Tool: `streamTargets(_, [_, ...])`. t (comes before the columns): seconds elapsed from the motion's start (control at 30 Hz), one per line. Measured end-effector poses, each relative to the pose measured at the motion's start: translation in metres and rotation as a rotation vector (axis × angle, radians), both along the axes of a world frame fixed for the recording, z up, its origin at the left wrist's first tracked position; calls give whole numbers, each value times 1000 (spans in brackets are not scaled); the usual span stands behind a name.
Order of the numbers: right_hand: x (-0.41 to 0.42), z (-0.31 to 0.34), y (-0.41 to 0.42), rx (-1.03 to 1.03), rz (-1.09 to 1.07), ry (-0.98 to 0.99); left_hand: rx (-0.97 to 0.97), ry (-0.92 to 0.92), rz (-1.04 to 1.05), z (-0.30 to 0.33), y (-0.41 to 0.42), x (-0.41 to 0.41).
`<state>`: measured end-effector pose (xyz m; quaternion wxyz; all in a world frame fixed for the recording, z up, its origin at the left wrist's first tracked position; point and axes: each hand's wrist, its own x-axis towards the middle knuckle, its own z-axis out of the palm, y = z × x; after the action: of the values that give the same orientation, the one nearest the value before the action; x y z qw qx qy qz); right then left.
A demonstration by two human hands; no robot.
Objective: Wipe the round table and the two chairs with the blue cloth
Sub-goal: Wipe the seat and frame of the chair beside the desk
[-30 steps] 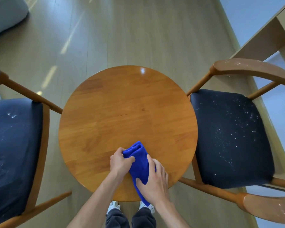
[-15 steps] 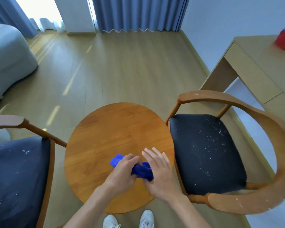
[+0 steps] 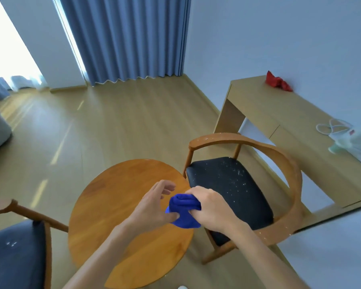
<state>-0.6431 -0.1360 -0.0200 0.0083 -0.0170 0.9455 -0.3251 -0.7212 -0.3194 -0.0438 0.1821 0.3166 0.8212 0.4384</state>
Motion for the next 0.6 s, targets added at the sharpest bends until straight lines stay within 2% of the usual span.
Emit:
streamTargets(0.13, [17,29,13,-58,-56,3,-20,-24,-96,5,12,12])
streamTargets(0.33, [29,54,46,-163,-135,40,108,-9,-65,20,54,16])
streamTargets(0.6, [32,65,123,-313,-159,87,74,-45,-43,25,129,27])
